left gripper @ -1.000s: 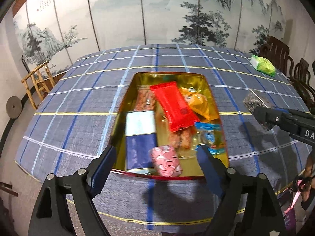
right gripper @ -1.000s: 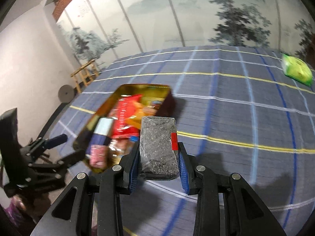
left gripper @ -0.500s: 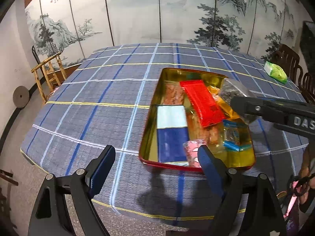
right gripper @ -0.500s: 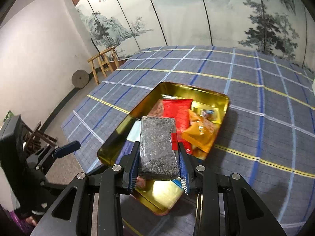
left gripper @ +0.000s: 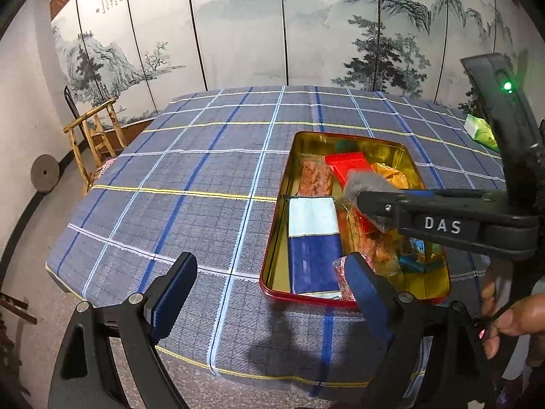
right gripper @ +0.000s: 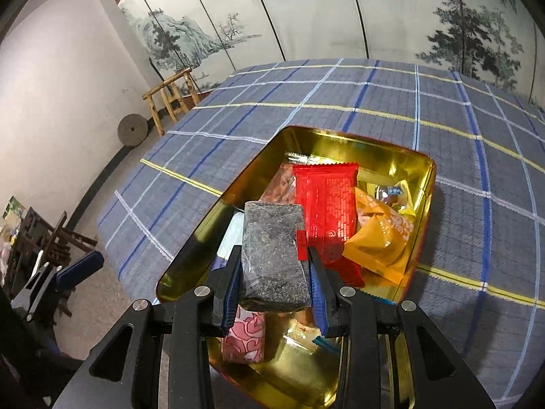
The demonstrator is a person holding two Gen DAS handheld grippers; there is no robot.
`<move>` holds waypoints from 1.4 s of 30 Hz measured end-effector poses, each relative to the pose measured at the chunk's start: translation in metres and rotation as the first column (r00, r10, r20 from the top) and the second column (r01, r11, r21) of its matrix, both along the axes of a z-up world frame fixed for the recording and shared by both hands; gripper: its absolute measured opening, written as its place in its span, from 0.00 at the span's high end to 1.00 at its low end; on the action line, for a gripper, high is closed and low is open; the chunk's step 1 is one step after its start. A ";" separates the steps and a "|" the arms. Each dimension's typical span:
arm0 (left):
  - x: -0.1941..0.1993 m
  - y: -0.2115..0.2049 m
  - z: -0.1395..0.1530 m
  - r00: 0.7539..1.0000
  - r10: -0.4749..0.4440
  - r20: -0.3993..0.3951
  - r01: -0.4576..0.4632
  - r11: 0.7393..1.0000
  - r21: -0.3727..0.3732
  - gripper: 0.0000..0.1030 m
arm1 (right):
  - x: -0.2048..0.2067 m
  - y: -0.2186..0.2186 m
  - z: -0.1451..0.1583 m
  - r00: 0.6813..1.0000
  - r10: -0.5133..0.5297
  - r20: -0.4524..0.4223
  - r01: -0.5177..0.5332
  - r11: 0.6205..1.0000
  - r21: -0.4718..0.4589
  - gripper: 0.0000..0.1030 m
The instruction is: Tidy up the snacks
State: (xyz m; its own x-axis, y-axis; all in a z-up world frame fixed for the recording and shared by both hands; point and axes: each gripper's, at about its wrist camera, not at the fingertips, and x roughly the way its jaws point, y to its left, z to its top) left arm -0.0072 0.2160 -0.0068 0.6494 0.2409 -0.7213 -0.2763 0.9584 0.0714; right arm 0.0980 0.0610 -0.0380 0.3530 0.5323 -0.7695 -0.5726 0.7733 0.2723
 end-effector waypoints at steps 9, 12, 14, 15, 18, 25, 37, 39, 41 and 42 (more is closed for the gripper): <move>0.002 0.000 0.001 1.000 0.005 0.009 -0.005 1.000 0.009 0.17 | 0.015 0.031 -0.002 1.000 -0.008 0.012 0.008 1.000 0.004 0.64; 0.002 -0.003 0.004 1.000 0.003 0.018 -0.004 1.000 0.028 0.17 | 0.014 0.037 0.003 0.999 0.003 0.042 -0.003 1.000 0.010 0.64; 0.002 -0.005 0.006 1.000 0.002 0.026 -0.002 0.999 0.033 0.17 | 0.009 0.035 0.008 0.997 0.010 0.070 -0.011 1.000 0.017 0.64; 0.001 -0.006 0.007 1.000 -0.001 0.030 0.000 0.999 0.033 0.17 | 0.006 0.033 0.011 0.996 0.011 0.084 -0.013 1.000 0.023 0.64; -0.001 -0.009 0.009 0.999 -0.006 0.045 0.004 0.999 0.040 0.16 | -0.006 0.025 0.021 0.988 0.008 0.155 -0.013 1.000 0.027 0.64; -0.009 -0.017 0.023 0.994 -0.008 0.113 0.003 0.999 0.046 0.16 | -0.043 0.006 0.045 0.934 -0.010 0.357 0.015 1.000 -0.011 0.54; -0.048 -0.048 0.072 0.941 -0.014 0.338 -0.056 0.979 0.197 0.02 | -0.091 -0.033 0.090 0.830 -0.136 0.541 0.092 0.990 0.107 0.22; -0.058 -0.052 0.084 0.920 -0.033 0.390 -0.044 0.981 0.187 0.00 | -0.097 -0.043 0.099 0.816 -0.167 0.553 0.103 0.984 0.145 0.19; -0.065 -0.054 0.094 0.906 -0.046 0.420 -0.027 0.986 0.167 0.00 | -0.105 -0.052 0.112 0.794 -0.194 0.576 0.114 0.978 0.173 0.18; -0.067 -0.055 0.098 0.901 -0.048 0.430 -0.021 0.987 0.156 0.00 | -0.111 -0.057 0.120 0.776 -0.210 0.595 0.124 0.975 0.182 0.17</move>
State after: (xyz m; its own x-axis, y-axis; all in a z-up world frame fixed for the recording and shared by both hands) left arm -0.0738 0.1613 0.0912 0.8921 0.3146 -0.3243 -0.3005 0.9491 0.0943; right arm -0.0127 0.0037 0.0819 0.8159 0.4969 -0.2956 -0.5166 0.8561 0.0131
